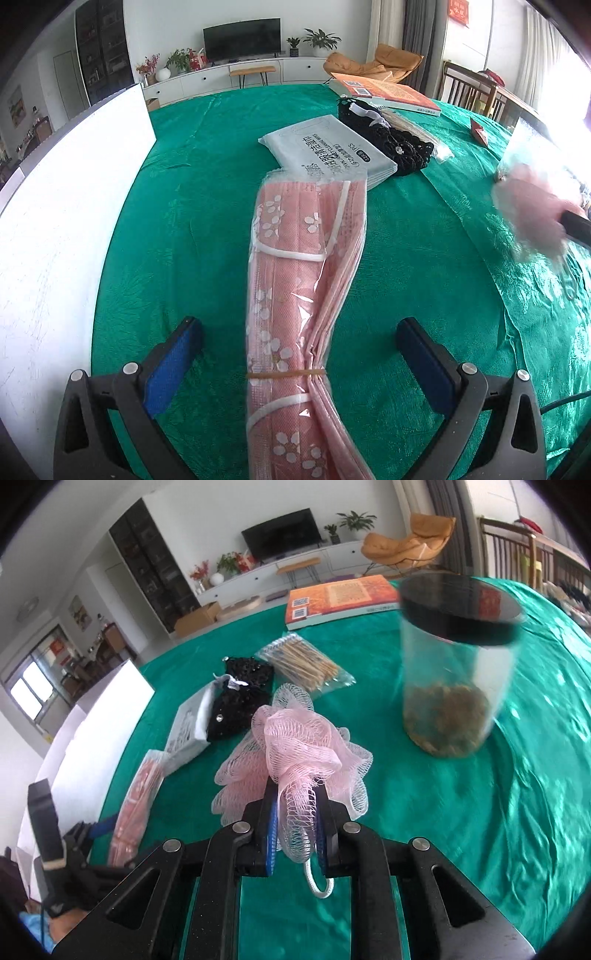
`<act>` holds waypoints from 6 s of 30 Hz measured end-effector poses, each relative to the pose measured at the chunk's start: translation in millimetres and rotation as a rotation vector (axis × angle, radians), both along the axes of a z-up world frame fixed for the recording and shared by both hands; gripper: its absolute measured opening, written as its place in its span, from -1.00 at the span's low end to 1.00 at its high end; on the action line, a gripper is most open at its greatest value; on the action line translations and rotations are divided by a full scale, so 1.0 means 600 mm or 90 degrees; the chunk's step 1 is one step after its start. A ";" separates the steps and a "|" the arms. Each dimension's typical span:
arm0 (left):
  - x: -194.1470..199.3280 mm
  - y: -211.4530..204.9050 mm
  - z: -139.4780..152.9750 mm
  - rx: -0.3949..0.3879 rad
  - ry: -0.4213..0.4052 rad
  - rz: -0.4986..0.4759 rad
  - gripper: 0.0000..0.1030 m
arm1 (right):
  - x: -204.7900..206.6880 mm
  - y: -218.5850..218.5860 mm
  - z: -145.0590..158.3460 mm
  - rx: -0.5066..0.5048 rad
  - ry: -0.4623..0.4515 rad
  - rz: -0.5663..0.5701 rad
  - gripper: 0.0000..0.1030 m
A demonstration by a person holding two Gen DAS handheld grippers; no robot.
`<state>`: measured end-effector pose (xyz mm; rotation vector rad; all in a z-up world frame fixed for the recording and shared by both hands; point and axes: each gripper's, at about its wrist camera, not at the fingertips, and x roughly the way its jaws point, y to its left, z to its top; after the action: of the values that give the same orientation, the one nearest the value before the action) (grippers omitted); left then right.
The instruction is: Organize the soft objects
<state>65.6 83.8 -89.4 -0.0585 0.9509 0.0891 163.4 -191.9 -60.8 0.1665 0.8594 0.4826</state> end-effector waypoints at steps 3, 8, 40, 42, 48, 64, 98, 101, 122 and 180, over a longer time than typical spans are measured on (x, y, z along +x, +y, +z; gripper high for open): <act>0.000 0.000 0.000 0.000 0.000 0.000 1.00 | -0.053 -0.068 0.012 -0.013 -0.045 -0.100 -0.65; 0.000 0.000 0.000 0.000 0.000 0.000 1.00 | -0.057 -0.132 0.020 -0.086 -0.134 -0.239 -0.46; 0.001 0.000 -0.001 0.000 0.000 0.000 1.00 | -0.006 -0.190 -0.039 -0.089 -0.019 -0.312 0.46; 0.000 0.000 -0.001 0.000 0.000 0.001 1.00 | -0.006 -0.190 -0.043 -0.087 -0.011 -0.309 0.46; 0.000 0.000 -0.001 0.000 0.000 0.000 1.00 | -0.028 -0.226 -0.042 0.013 -0.013 -0.333 0.46; 0.004 -0.007 0.030 -0.026 0.091 -0.051 0.99 | 0.111 -0.219 0.011 -0.144 0.010 -0.157 0.42; -0.297 0.422 0.231 -0.027 -0.131 0.365 1.00 | -0.148 0.478 0.180 0.163 0.081 0.463 0.43; -0.282 0.393 0.223 -0.047 -0.151 0.338 1.00 | -0.127 0.416 0.151 0.143 0.046 0.407 0.43; 0.016 -0.011 0.010 -0.038 0.019 -0.029 1.00 | -0.049 0.037 -0.077 -0.212 -0.039 -0.035 0.59; 0.023 -0.007 -0.003 -0.001 0.000 -0.042 1.00 | -0.049 0.037 -0.078 -0.210 -0.033 -0.041 0.68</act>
<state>79.3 79.6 -91.1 -0.0292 0.9514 0.0279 134.1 -169.5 -107.7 -0.1201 0.8672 0.2791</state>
